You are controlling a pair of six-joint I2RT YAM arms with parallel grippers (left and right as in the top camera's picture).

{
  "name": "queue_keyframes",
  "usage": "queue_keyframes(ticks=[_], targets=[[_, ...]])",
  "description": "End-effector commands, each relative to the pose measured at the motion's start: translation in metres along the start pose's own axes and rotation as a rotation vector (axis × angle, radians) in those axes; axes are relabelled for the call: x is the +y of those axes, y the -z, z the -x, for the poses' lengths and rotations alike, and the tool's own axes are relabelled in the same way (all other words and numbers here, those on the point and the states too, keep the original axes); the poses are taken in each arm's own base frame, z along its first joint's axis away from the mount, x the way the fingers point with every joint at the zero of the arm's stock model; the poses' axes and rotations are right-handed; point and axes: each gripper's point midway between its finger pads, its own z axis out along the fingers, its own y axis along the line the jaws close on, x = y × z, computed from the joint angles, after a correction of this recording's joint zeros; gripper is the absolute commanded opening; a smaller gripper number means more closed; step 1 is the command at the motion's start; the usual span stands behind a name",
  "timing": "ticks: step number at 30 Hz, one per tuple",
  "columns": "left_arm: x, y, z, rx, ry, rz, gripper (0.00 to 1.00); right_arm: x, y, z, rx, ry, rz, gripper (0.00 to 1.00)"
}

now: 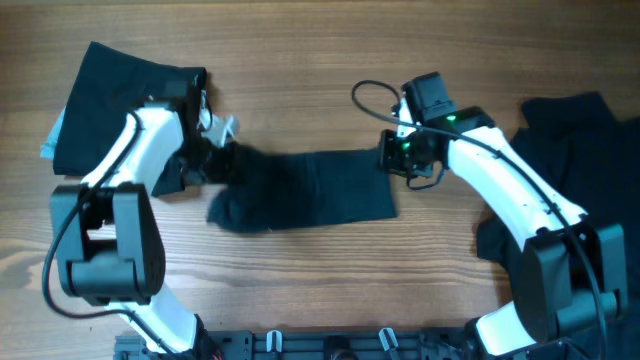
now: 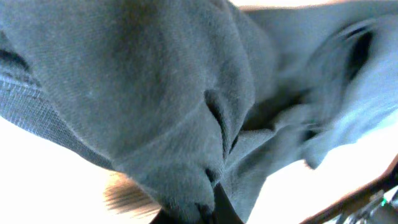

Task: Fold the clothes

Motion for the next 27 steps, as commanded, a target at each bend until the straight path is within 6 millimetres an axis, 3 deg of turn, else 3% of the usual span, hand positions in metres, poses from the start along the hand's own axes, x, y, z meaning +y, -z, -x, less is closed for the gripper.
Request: queue_keyframes(ticks=[1,3,7,11,15,18,20,21,22,23,24,27], targets=[[-0.037,0.061,0.029,-0.159,-0.067,0.01,0.04,-0.032,0.011,0.024,-0.052,-0.078,-0.033,0.22],[-0.059,0.06,0.029,-0.16,-0.073,0.002,0.04,-0.053,0.019,0.034,-0.069,-0.148,-0.024,0.23],[-0.102,0.039,0.021,-0.129,-0.125,-0.003,0.04,-0.079,0.029,0.041,-0.083,-0.226,-0.023,0.22],[-0.129,0.02,0.024,-0.183,-0.163,0.109,0.04,-0.082,0.03,0.042,-0.084,-0.214,-0.025,0.22],[-0.159,-0.015,0.016,-0.161,-0.212,0.139,0.05,-0.082,0.029,0.041,-0.079,-0.211,-0.027,0.22],[-0.165,-0.035,0.017,-0.155,-0.211,0.16,0.05,-0.082,0.029,0.04,-0.078,-0.212,-0.028,0.22],[-0.172,-0.048,0.019,-0.154,-0.213,0.154,0.22,-0.082,0.029,0.04,-0.077,-0.212,-0.027,0.22],[-0.174,-0.053,0.02,-0.155,-0.207,0.15,0.24,-0.082,0.029,0.039,-0.074,-0.213,-0.028,0.22],[-0.175,-0.055,0.021,-0.159,-0.202,0.148,0.28,-0.082,0.029,0.039,-0.071,-0.212,-0.028,0.23],[-0.177,-0.055,0.022,-0.164,-0.202,0.144,0.38,-0.078,0.029,0.037,-0.061,-0.183,-0.007,0.23],[-0.178,-0.054,0.023,-0.17,-0.204,0.14,0.39,-0.072,0.029,0.036,-0.05,-0.144,0.025,0.25],[-0.18,-0.015,0.032,-0.205,-0.175,0.133,0.46,-0.056,0.028,0.027,-0.012,-0.045,0.092,0.31]])
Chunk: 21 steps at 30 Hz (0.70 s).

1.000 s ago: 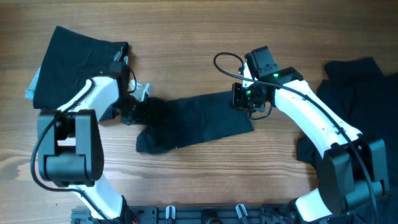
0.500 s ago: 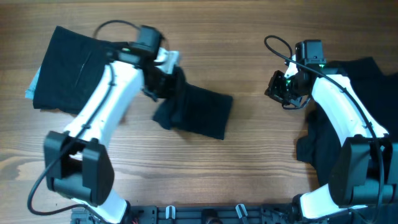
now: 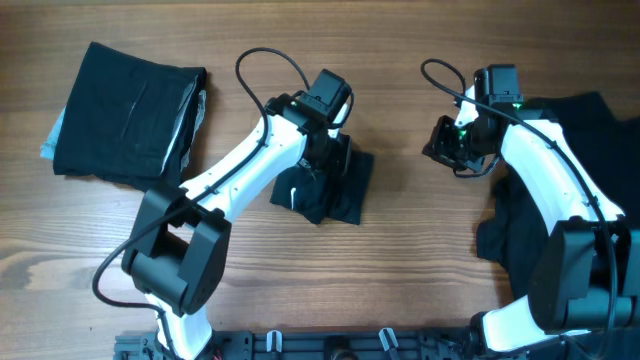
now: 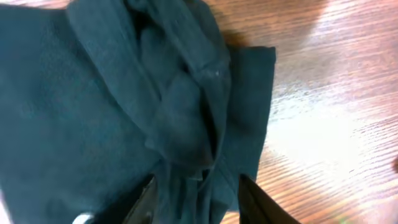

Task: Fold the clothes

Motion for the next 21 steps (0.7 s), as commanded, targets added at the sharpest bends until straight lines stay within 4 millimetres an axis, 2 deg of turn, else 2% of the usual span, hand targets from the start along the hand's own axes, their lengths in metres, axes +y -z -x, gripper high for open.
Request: queue_keyframes(ticks=[1,3,4,5,7,9,12,14,18,21], targets=[[0.007,0.046,0.023,-0.07,0.052,0.003,0.49,0.032,-0.001,-0.012,0.06,0.17,0.139,0.32],[0.023,0.073,0.028,-0.095,0.05,0.018,0.52,0.06,-0.003,-0.028,0.098,0.285,0.238,0.38],[0.045,0.086,0.028,-0.103,0.096,0.05,0.54,0.081,-0.006,-0.042,0.123,0.365,0.279,0.44],[0.056,0.089,0.027,-0.095,0.124,0.066,0.53,0.09,-0.01,-0.049,0.133,0.4,0.284,0.46],[0.079,0.093,0.023,-0.071,0.18,0.089,0.43,0.115,-0.017,-0.067,0.146,0.489,0.305,0.49],[0.108,0.1,0.017,-0.044,0.239,0.11,0.25,0.139,-0.031,-0.077,0.102,0.532,0.242,0.54],[0.136,0.107,0.019,-0.053,0.286,0.122,0.18,0.152,-0.042,-0.075,0.009,0.539,0.145,0.54],[0.15,0.111,0.02,-0.062,0.323,0.114,0.14,0.152,-0.049,-0.072,-0.044,0.516,0.067,0.53],[0.152,0.113,0.022,-0.066,0.324,0.06,0.13,0.144,-0.07,-0.077,-0.009,0.482,0.028,0.52],[0.152,0.113,0.022,-0.067,0.324,0.059,0.13,0.144,-0.082,-0.087,0.053,0.477,0.055,0.43]])
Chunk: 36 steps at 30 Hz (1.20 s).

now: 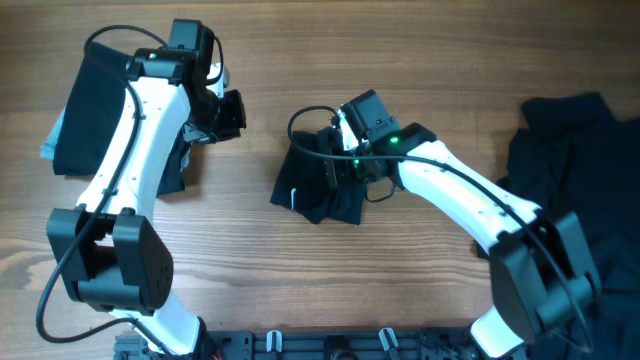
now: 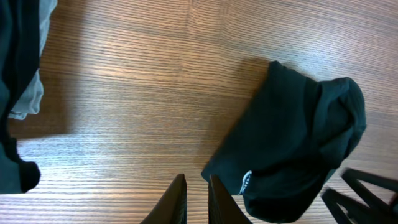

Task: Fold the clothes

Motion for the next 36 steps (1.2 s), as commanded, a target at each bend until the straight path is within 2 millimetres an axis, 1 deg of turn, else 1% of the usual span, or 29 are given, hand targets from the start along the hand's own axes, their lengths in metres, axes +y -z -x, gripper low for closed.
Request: queue_keyframes(ticks=[1,2,3,4,6,7,8,10,12,14,15,16,17,18,19,20,22,23,24,25,27,28,29,30,31,32,33,36], targets=[[-0.008,0.007,0.002,-0.016,-0.034,-0.034,0.13,-0.002,-0.013,-0.001,0.026,-0.033,-0.001,0.39],[-0.008,0.007,0.002,-0.017,-0.034,-0.035,0.13,-0.001,-0.013,0.0,0.021,-0.029,0.0,0.31],[-0.008,0.007,0.002,-0.017,-0.036,-0.035,0.13,-0.001,-0.013,0.002,0.014,-0.023,0.003,0.28],[-0.009,0.007,0.002,-0.017,-0.037,-0.036,0.13,0.0,-0.013,0.004,0.007,-0.011,0.006,0.28],[-0.009,0.007,0.002,-0.017,-0.036,-0.035,0.14,0.003,-0.013,0.007,-0.003,-0.001,0.024,0.33],[-0.009,0.007,0.002,-0.017,-0.036,-0.035,0.14,0.006,-0.014,0.008,-0.004,0.001,0.038,0.33],[-0.009,0.007,0.002,-0.017,-0.037,-0.035,0.14,0.007,-0.016,0.008,-0.004,-0.013,0.048,0.29],[-0.009,0.007,0.002,-0.017,-0.036,-0.035,0.14,-0.002,-0.018,0.005,0.013,-0.066,0.013,0.04],[-0.009,0.007,0.0,-0.007,-0.035,-0.04,0.14,-0.021,-0.012,0.001,0.032,-0.158,-0.034,0.04],[-0.01,0.006,-0.004,0.006,-0.035,-0.044,0.14,-0.038,-0.006,0.003,0.042,-0.2,-0.04,0.04],[-0.011,0.006,-0.005,0.01,-0.037,-0.043,0.14,-0.041,-0.003,0.003,0.05,-0.197,-0.028,0.04],[-0.011,0.004,-0.006,0.013,-0.039,-0.043,0.14,-0.049,0.0,-0.001,0.075,-0.204,-0.016,0.06],[-0.012,0.002,-0.007,0.015,-0.042,-0.043,0.14,-0.057,0.003,-0.005,0.095,-0.233,-0.028,0.22],[-0.013,-0.001,-0.009,0.019,-0.046,-0.042,0.16,-0.068,0.007,-0.012,0.123,-0.276,-0.047,0.42],[-0.013,-0.004,-0.01,0.023,-0.049,-0.042,0.17,-0.074,0.009,-0.014,0.135,-0.298,-0.054,0.46],[-0.013,-0.008,-0.012,0.029,-0.051,-0.04,0.17,-0.074,0.012,-0.014,0.141,-0.294,-0.029,0.46],[-0.012,-0.015,-0.017,0.044,-0.052,-0.036,0.17,-0.064,0.021,-0.009,0.128,-0.209,0.053,0.46],[-0.01,-0.018,-0.02,0.053,-0.051,-0.033,0.17,-0.055,0.026,-0.006,0.11,-0.147,0.095,0.46],[-0.009,-0.019,-0.022,0.06,-0.049,-0.031,0.17,-0.033,0.036,-0.001,0.082,-0.023,0.2,0.46],[-0.009,-0.019,-0.023,0.065,-0.056,-0.029,0.17,-0.013,0.045,0.001,0.059,0.051,0.281,0.46],[-0.004,-0.019,-0.022,0.06,-0.066,-0.01,0.14,0.004,0.049,0.003,0.039,0.061,0.308,0.44],[-0.001,-0.019,-0.02,0.055,-0.061,-0.003,0.13,0.01,0.048,0.003,0.042,0.048,0.315,0.41],[0.003,-0.018,-0.017,0.048,-0.05,-0.003,0.12,0.019,0.044,0.002,0.043,0.031,0.325,0.34],[0.006,-0.018,-0.015,0.044,-0.039,-0.003,0.11,0.028,0.04,0.002,0.042,0.025,0.335,0.31],[0.013,-0.016,-0.013,0.04,-0.019,-0.002,0.11,0.039,0.033,0.002,0.041,0.009,0.342,0.24],[0.018,-0.015,-0.011,0.037,-0.004,-0.001,0.11,0.05,0.024,0.002,0.037,-0.01,0.336,0.21],[0.029,-0.013,-0.008,0.037,0.031,-0.007,0.1,0.057,0.006,0.002,0.037,-0.062,0.295,0.11],[0.036,-0.011,-0.008,0.044,0.062,-0.019,0.1,0.054,-0.021,-0.009,0.069,-0.168,0.201,0.08]])
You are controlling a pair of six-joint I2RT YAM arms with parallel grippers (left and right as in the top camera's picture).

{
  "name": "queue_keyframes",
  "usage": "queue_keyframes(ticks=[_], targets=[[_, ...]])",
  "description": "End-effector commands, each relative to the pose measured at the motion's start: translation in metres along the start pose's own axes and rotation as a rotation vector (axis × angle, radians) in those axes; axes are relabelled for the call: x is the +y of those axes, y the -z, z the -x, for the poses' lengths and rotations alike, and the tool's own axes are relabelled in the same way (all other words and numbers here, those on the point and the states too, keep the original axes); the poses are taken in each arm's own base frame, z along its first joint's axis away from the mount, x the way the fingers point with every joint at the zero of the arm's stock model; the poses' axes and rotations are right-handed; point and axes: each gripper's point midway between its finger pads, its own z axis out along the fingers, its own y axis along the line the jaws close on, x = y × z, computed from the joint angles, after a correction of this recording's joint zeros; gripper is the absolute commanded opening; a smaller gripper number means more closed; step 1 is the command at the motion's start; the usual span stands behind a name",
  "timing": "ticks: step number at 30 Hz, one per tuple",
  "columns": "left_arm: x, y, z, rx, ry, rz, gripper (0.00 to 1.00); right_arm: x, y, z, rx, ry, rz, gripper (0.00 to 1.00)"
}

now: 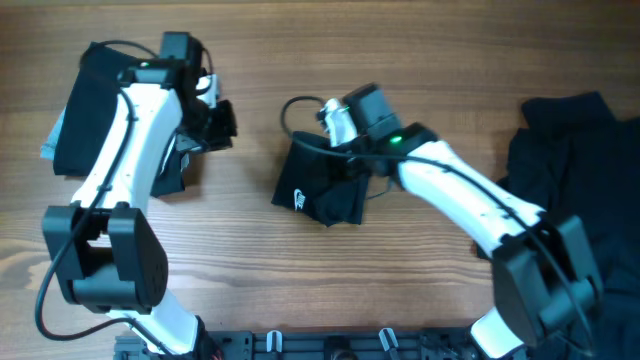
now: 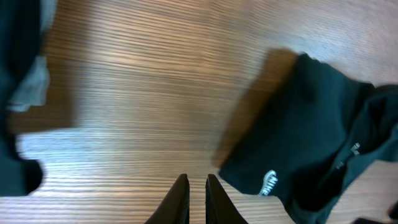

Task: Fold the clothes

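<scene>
A dark garment [image 1: 322, 188], folded into a small bundle with a white logo [image 1: 298, 200], lies at the table's middle; the left wrist view shows the same garment [image 2: 323, 149] at its right side. My right gripper [image 1: 340, 152] is down on the bundle's far edge, its fingers lost against the dark cloth. My left gripper [image 1: 218, 120] hangs over bare wood to the left of the bundle. The same left gripper [image 2: 194, 194] has its fingers nearly together with nothing between them.
A stack of folded dark clothes [image 1: 110, 110] with a pale blue piece under it sits at the far left, beside my left arm. A loose pile of dark clothes [image 1: 570, 170] lies at the right edge.
The bundle has shifted slightly and its white logo now faces up at the front left. My right gripper sits a little farther back on it. My left gripper has barely moved.
The garment first lay stretched across the middle, a gripper at each end. Then it was a folded bundle under my left gripper, with my right gripper off by the right pile. After that my left gripper was back by the stack and my right was on the bundle, as now.
</scene>
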Motion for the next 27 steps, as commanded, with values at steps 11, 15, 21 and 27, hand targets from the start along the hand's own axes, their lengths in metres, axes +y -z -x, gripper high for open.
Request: queue_keyframes(ticks=[11,15,21,27], targets=[[0.011,0.005,0.006,-0.022,0.024,-0.028,0.11,-0.101,0.03,-0.056,0.168,-0.496,-0.371,0.09],[0.011,0.005,0.006,-0.022,0.024,-0.029,0.11,-0.104,0.043,-0.043,0.145,-0.422,-0.3,0.15],[0.01,0.005,0.006,-0.023,0.017,-0.029,0.12,-0.038,0.018,-0.007,0.064,-0.107,0.001,0.37],[0.01,0.005,0.006,-0.023,0.017,-0.029,0.13,-0.046,-0.018,0.012,-0.076,-0.065,-0.224,0.24]])
